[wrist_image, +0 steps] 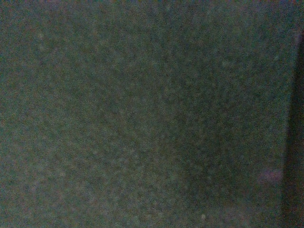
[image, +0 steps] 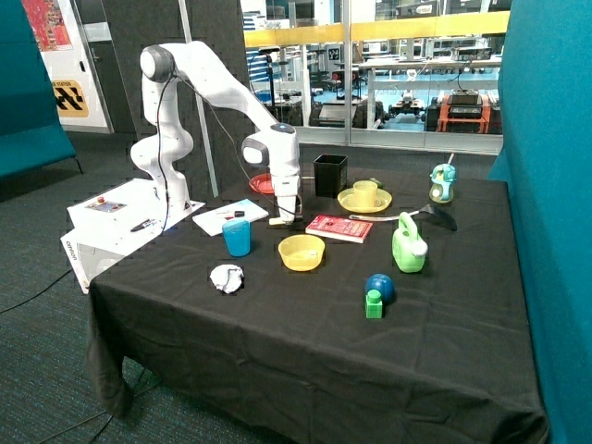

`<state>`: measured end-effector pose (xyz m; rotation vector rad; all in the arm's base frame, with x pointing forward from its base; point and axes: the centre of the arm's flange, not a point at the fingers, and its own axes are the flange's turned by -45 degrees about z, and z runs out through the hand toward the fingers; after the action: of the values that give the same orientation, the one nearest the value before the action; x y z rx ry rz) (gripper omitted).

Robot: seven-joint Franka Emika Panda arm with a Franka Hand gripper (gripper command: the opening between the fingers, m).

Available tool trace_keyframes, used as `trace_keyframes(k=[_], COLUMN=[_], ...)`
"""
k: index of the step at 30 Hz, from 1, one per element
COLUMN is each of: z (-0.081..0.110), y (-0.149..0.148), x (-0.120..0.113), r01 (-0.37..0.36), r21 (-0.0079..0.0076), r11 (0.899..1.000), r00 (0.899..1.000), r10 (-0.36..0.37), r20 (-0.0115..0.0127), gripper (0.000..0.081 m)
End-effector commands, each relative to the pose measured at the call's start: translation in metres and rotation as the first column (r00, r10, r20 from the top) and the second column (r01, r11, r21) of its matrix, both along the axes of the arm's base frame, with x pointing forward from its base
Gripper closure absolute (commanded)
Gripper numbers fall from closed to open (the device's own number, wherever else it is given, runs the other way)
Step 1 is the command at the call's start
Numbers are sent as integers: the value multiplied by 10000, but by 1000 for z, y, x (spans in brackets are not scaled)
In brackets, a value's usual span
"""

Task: Put a highlighter on each book

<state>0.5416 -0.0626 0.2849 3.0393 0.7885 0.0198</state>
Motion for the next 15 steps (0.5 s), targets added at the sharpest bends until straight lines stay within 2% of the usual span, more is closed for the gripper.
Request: trace_keyframes(k=[1,9,15], z=[24,41,56], y=[1,7,15], x=[6,15,32], r01=[20,134,294], r21=[-16,-16,-16], r11=[10000,9999,9996], r00=[9999,9998,9995], r10=[-20,-134,-294], r20=[-126,-126,-126], gripper=[808,808,808])
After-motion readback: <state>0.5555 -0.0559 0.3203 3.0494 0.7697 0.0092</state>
